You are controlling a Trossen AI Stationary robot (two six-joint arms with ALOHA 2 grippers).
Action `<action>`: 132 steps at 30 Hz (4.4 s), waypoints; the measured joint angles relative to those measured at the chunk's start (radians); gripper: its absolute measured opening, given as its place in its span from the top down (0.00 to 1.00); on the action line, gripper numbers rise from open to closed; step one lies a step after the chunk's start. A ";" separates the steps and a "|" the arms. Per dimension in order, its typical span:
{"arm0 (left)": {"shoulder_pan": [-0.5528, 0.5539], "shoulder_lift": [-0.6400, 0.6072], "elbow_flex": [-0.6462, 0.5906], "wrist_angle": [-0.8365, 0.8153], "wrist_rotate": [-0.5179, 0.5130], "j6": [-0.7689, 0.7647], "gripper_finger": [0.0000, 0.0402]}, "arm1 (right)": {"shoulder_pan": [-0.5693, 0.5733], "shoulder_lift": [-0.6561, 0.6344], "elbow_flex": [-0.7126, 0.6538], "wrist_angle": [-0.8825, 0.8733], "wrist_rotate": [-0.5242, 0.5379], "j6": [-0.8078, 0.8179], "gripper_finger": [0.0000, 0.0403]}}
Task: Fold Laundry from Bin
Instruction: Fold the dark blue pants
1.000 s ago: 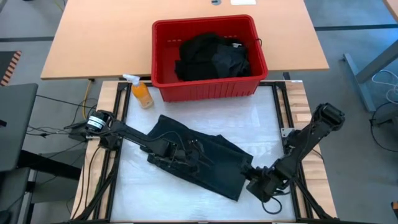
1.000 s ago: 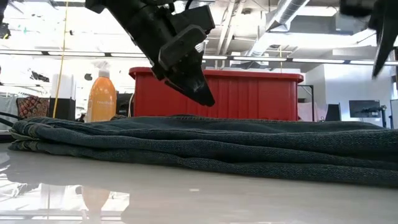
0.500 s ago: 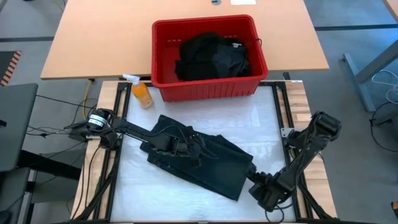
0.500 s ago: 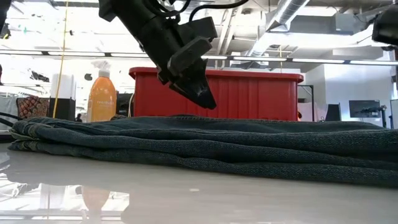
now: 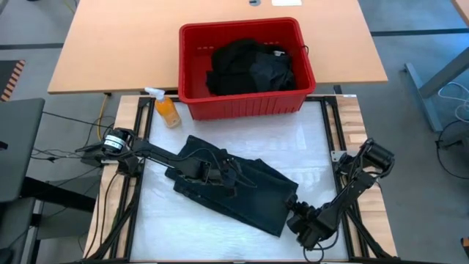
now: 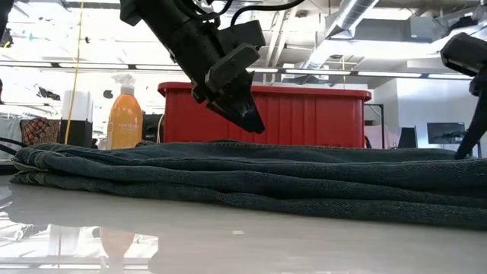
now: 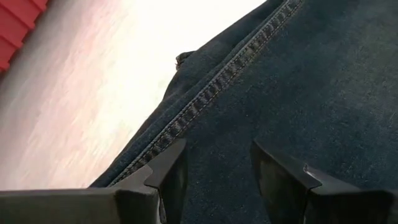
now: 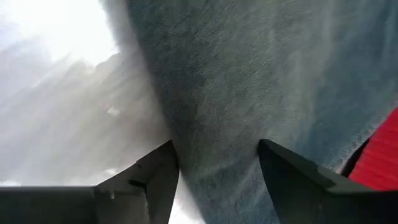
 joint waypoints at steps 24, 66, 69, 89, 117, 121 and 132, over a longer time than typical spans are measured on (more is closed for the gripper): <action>-0.166 0.298 0.000 0.666 -0.547 -0.067 0.59 | 0.024 -0.435 0.063 0.021 -0.311 0.111 0.92; -0.285 -0.053 -0.431 0.937 -0.537 -0.274 0.59 | 0.023 -0.451 0.302 -0.142 -0.381 0.038 0.91; -0.315 0.040 -0.388 0.960 -0.519 -0.215 0.59 | -0.005 -0.451 0.312 -0.141 -0.386 0.032 0.91; -0.241 0.346 0.101 0.650 -0.141 -0.079 0.59 | -0.139 -0.451 0.476 -0.135 -0.442 -0.337 0.91; -0.270 0.136 0.271 0.005 -0.428 0.170 0.59 | -0.363 -0.447 0.476 -0.099 -0.528 -0.604 0.91; -0.293 -0.011 0.189 -0.328 -0.620 -0.079 0.59 | -0.383 -0.447 0.476 -0.098 -0.569 -0.636 0.91; -0.370 -0.232 -0.479 0.117 -0.455 -0.553 0.59 | -0.387 -0.447 0.476 -0.088 -0.571 -0.653 0.91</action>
